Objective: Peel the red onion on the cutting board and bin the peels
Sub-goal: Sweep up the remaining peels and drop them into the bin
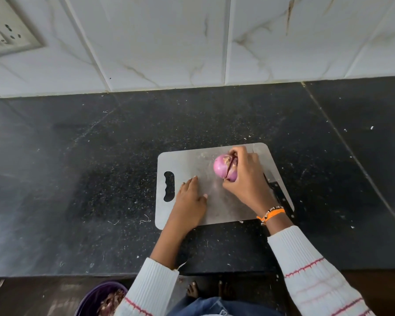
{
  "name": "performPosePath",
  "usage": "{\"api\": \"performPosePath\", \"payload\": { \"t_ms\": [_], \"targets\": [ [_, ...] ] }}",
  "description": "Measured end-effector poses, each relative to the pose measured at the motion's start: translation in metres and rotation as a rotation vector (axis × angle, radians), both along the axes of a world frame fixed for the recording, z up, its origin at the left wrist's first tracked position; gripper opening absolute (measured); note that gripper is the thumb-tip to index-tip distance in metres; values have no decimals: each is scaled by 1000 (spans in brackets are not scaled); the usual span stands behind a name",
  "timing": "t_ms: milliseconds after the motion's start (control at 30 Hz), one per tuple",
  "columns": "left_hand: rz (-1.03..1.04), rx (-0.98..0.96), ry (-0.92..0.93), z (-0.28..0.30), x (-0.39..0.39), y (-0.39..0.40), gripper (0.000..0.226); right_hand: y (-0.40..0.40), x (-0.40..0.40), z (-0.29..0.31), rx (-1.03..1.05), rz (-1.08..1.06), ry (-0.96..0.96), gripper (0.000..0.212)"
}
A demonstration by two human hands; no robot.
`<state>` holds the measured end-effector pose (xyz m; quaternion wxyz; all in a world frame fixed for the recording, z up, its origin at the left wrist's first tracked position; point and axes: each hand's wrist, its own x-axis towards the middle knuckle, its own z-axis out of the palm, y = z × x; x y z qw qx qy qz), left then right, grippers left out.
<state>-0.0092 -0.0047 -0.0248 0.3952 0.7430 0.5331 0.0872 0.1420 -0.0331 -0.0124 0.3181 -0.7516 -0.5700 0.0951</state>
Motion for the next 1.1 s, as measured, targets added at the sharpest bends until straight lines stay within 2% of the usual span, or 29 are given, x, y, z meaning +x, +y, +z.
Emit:
{"api": "performPosePath", "payload": {
  "t_ms": [100,233,367,433,533,633,767,1100],
  "targets": [
    [-60,9,73,-1,-1,-1,60,-6,-2,-4,-56,128,18,66],
    [-85,27,70,-1,-2,2,61,-9,-4,-11,-104,176,89,68],
    [-92,98,82,-5,-3,3,65,-8,5,-10,-160,219,121,79],
    [-68,200,80,-9,0,2,66,-11,13,-6,-93,149,154,72],
    [-41,314,-28,-11,8,0,64,-23,33,-3,52,-162,105,43],
    [-61,287,-184,-6,20,2,71,-35,52,-12,-99,-382,-60,31],
    [-69,252,-203,-9,31,8,82,-43,55,-21,-186,-444,-64,22],
    [23,314,-272,-15,40,2,69,-36,40,-17,-177,-435,-32,14]
  ]
}}
